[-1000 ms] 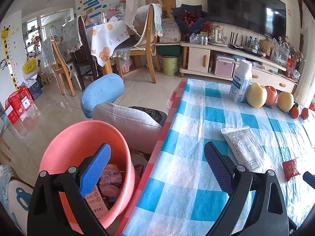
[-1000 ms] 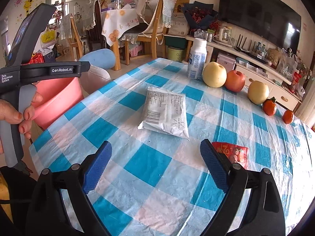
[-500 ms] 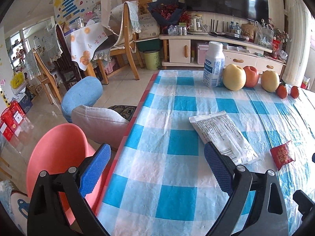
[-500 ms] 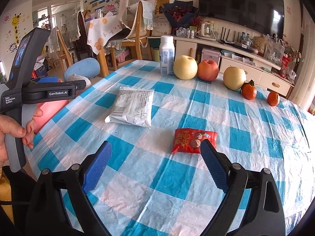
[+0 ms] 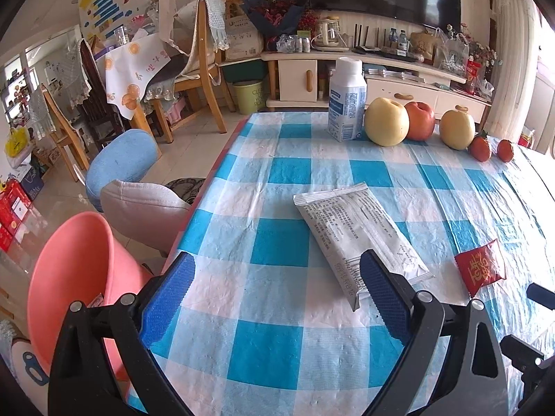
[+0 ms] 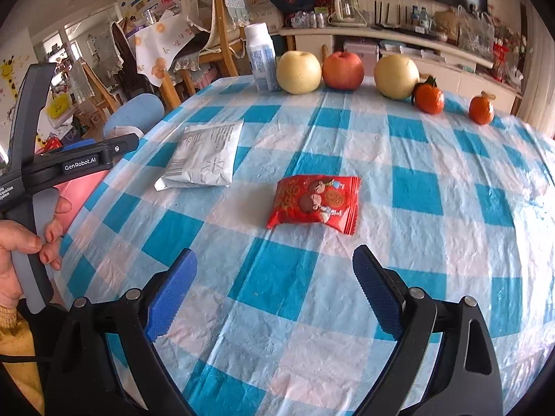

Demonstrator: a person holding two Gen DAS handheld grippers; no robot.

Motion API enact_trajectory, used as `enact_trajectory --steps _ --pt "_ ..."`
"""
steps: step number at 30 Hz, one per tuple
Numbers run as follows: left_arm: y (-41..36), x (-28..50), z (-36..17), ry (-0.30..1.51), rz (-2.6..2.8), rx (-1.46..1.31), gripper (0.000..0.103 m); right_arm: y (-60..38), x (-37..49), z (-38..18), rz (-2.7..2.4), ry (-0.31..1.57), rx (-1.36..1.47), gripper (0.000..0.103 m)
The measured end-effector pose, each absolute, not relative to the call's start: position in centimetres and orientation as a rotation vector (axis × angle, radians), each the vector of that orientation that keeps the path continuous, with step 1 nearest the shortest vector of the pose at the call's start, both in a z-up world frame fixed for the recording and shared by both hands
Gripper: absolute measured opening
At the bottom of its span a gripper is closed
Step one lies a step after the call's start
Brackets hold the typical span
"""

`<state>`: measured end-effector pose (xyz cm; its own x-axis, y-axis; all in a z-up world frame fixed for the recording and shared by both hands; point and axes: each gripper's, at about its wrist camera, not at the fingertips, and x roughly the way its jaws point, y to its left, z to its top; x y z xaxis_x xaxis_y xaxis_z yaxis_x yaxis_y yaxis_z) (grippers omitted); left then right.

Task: Collect trash
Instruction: 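Move both tools back toward the white packet and red snack packet, then grasp the white printed packet with the left tool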

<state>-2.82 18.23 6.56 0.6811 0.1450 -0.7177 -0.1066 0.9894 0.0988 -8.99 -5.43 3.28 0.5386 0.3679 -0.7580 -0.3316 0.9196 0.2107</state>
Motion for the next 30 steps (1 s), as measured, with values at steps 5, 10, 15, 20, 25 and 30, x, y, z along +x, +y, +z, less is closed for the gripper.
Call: enact_trajectory --steps 5,10,15,20,25,30 --pt "18.3 -2.4 6.2 0.825 0.123 0.035 0.095 -5.9 -8.2 1.7 0.434 0.977 0.145 0.092" --pt "18.5 -2.0 5.9 0.838 0.073 -0.030 0.095 -6.0 -7.0 1.1 0.428 0.978 0.173 0.092" --pt "18.5 -1.5 5.5 0.850 0.020 -0.098 0.095 -5.5 -5.6 1.1 0.413 0.959 0.158 0.092" --pt "18.0 -0.7 5.0 0.864 -0.016 -0.145 0.095 -5.7 -3.3 1.7 0.367 0.927 0.114 0.092" --pt "16.3 0.5 4.2 0.892 -0.028 -0.104 0.095 -5.8 -1.3 1.7 0.332 0.915 0.045 0.092" --pt "14.5 1.5 3.9 0.895 -0.034 -0.065 0.095 -5.1 -0.4 0.6 0.339 0.941 -0.003 0.092"
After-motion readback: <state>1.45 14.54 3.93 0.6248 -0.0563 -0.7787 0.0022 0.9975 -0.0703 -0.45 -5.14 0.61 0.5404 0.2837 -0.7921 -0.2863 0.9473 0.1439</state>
